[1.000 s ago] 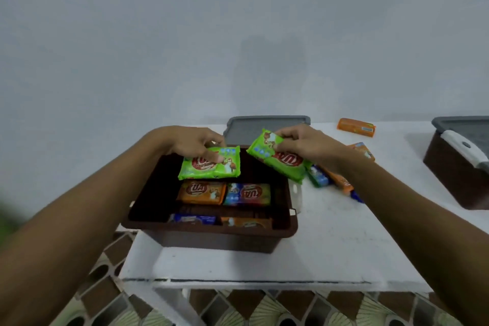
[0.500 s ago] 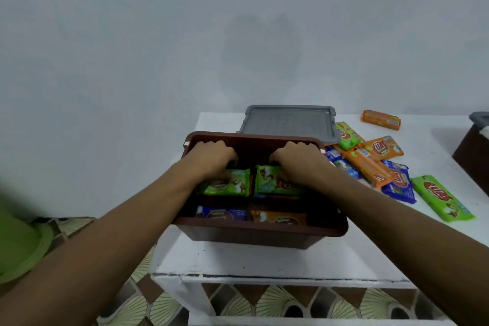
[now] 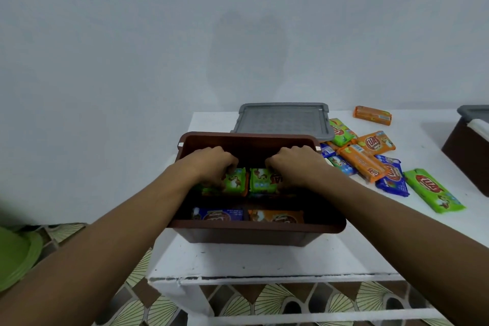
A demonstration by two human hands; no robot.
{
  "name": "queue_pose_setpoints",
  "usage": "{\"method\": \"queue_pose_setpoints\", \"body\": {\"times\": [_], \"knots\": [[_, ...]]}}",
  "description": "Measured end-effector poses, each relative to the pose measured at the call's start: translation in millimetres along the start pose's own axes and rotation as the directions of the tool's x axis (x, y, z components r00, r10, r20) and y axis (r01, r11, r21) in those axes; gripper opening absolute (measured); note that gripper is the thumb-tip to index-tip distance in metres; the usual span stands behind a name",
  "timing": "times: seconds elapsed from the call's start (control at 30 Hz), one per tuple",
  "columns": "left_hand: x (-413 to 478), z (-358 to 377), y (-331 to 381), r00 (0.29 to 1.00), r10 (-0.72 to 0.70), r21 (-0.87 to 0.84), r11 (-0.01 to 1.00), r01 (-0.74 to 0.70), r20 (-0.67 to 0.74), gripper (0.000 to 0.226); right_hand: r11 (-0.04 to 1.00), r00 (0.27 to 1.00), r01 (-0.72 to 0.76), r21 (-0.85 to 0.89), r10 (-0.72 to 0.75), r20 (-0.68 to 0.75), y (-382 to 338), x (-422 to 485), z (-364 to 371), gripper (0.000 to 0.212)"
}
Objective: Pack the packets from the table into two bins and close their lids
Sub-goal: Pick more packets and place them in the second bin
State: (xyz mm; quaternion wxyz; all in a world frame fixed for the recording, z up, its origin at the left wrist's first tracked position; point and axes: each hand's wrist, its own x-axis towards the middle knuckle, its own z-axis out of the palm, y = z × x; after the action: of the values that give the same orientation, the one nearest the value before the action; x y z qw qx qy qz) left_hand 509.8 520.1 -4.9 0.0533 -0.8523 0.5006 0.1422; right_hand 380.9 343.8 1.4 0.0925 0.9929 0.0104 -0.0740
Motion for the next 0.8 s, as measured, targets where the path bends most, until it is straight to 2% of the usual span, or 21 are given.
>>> {"method": "queue_pose_setpoints", "body": {"times": [0.1,0.2,0.27,0.37,0.43,0.5,0.57,0.67,0.73,0.8], "knots": [[-0.8,0.8,-0.9,1.0,-0.009,-0.035,0.999,0.009,0.0,0.028,1.0,1.0,0.008,-0.006,-0.008,-0.021,2.0,-0.6,1.3,0.05],[-2.4,2.0,-3.0,1.0,0.006,-0.095,0.995,-0.008,-0.02,0.032,0.998,0.998,0.005,0.063,-0.001,-0.064,5.9,-4.1,-2.6,0.042],[-2.5,-1.7,-2.0,0.999,0.027,-0.185,0.982,-0.033,-0.035,0.035,0.991,0.984,0.024,0.134,0.0,-0.179,10.2,-9.6,-6.4,0.036],[0.7,-17.5,6.8,0.994,0.06,-0.32,0.943,-0.087,-0.095,0.034,0.941,0.909,0.08,0.329,0.067,-0.411,30.2,-25.5,-5.8,0.024],[4.8,-30.6,20.5,0.984,0.07,-0.394,0.91,-0.129,-0.162,0.03,0.863,0.863,0.146,0.484,0.128,-0.489,51.9,-40.9,-1.4,0.014],[12.7,-43.8,42.0,0.97,0.075,-0.461,0.869,-0.177,-0.231,0.024,0.83,0.845,0.156,0.536,0.169,-0.508,74.5,-57.3,6.4,0.008],[25.9,-55.3,69.4,0.948,0.087,-0.484,0.843,-0.234,-0.305,0.018,0.812,0.858,0.087,0.577,0.234,-0.458,96.6,-75.5,19.2,0.005],[54.5,-67.5,114.9,0.913,0.135,-0.425,0.852,-0.305,-0.386,0.015,0.762,0.879,-0.168,0.625,0.403,-0.255,134.7,-108.2,48.0,0.007],[75.4,-71.2,144.5,0.902,0.171,-0.385,0.861,-0.333,-0.397,0.016,0.747,0.857,-0.393,0.537,0.509,-0.081,166.0,-131.5,74.0,0.015],[98.1,-71.4,172.8,0.892,0.226,-0.349,0.861,-0.371,-0.393,0.018,0.721,0.795,-0.584,0.372,0.6,0.086,191.2,-156.3,98.9,0.04]]}}
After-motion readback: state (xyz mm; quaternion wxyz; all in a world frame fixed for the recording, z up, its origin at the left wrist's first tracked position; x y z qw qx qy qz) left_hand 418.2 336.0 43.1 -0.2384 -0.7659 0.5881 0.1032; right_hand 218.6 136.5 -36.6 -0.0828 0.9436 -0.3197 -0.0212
